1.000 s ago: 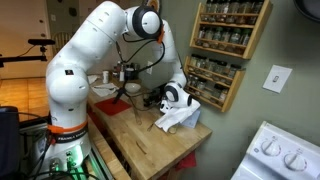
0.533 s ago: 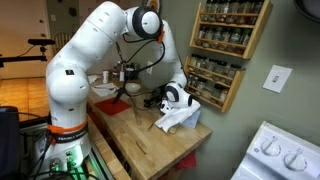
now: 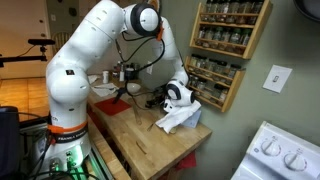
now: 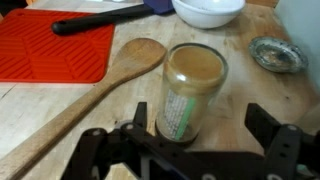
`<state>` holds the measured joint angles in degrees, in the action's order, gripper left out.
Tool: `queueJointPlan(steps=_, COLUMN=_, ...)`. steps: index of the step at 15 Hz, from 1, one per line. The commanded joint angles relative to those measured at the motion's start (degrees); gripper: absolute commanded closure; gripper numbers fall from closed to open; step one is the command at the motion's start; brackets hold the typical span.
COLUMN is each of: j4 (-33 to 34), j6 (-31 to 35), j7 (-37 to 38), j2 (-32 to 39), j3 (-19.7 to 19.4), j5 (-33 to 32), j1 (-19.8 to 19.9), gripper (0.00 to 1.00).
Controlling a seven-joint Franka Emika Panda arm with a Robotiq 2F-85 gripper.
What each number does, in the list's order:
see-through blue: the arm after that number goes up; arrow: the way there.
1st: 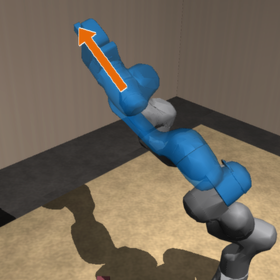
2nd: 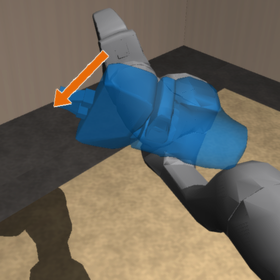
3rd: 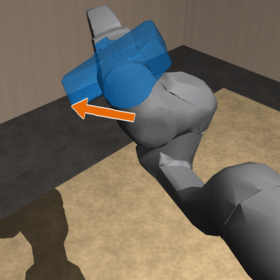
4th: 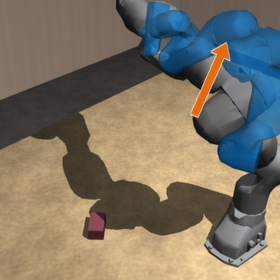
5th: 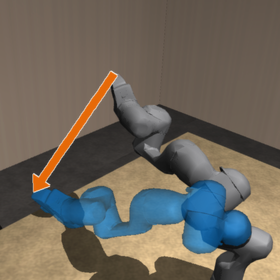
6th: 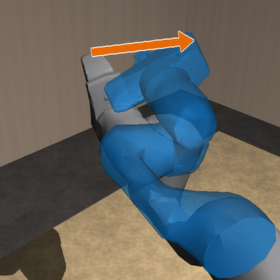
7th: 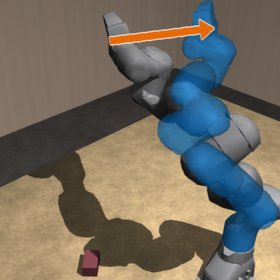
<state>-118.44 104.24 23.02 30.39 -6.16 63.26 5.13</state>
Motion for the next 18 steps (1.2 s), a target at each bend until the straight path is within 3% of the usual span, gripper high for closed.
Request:
queueJointPlan(steps=1, j4=-4.01, j6=4.47, j7=0.38, j2=-7.23, j3=-1.4, j5=-2.13, j1=-2.15, gripper=0.0)
queueJointPlan(steps=6, j4=-9.58, j6=13.82, j7=3.44, j2=-17.7, j3=-1.34, j5=-7.98, j1=-4.47, gripper=0.0)
queueJointPlan(steps=10, j4=-14.17, j6=22.48, j7=4.85, j2=-25.52, j3=-0.16, j5=-17.71, j1=-5.7, gripper=0.0)
queueJointPlan(steps=14, j4=-17.72, j6=25.98, j7=2.27, j2=-32.88, j3=1.76, j5=-27.17, j1=-5.18, gripper=0.0)
queueJointPlan(steps=18, j4=-19.21, j6=25.33, j7=0.91, j2=-39.42, j3=3.67, j5=-36.8, j1=-4.76, gripper=0.0)
